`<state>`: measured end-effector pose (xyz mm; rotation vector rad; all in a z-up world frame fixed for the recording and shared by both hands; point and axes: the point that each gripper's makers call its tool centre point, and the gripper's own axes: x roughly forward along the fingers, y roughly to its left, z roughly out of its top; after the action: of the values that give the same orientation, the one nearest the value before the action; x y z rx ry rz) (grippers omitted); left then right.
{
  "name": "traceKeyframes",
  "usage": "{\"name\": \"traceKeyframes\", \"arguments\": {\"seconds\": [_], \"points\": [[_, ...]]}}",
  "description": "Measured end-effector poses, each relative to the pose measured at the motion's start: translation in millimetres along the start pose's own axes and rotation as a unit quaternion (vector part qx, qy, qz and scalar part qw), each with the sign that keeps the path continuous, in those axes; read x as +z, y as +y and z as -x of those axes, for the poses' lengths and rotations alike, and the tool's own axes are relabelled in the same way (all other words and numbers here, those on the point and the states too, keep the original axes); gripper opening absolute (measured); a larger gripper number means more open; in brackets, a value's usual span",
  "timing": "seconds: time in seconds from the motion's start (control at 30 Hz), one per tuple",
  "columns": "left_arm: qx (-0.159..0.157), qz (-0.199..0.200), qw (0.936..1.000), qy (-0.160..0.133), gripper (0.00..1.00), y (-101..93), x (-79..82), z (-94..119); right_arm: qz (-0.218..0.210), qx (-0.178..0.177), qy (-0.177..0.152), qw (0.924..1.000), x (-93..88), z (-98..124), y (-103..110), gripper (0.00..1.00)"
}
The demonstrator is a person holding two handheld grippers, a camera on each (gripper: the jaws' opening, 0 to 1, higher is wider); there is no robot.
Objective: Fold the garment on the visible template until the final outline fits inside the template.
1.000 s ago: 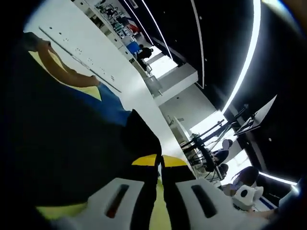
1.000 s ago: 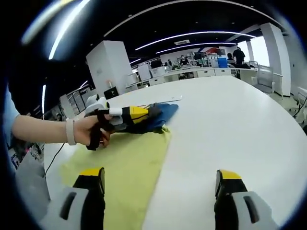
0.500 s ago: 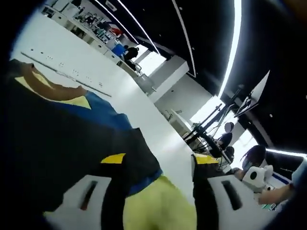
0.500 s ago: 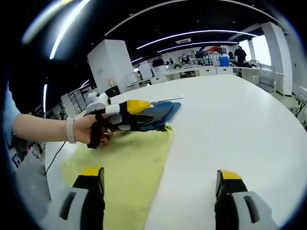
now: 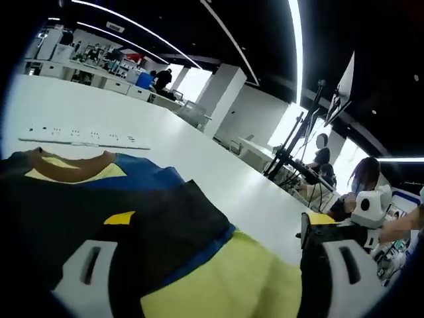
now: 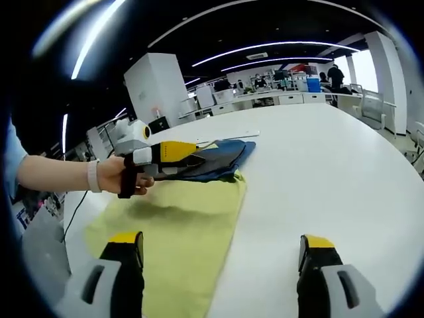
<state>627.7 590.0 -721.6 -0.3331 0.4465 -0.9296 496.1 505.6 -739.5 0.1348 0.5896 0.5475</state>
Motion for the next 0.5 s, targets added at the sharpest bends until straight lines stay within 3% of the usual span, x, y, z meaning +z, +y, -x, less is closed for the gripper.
{"name": "traceKeyframes", "arguments": {"seconds": [0.5], "points": [[0.013,-0.082,0.995,0.055,0.99,6.4,-5.8,39.1,0.021,0.011,-0.003,0.9997,15.0,-0.9,13.4,0.99]]}}
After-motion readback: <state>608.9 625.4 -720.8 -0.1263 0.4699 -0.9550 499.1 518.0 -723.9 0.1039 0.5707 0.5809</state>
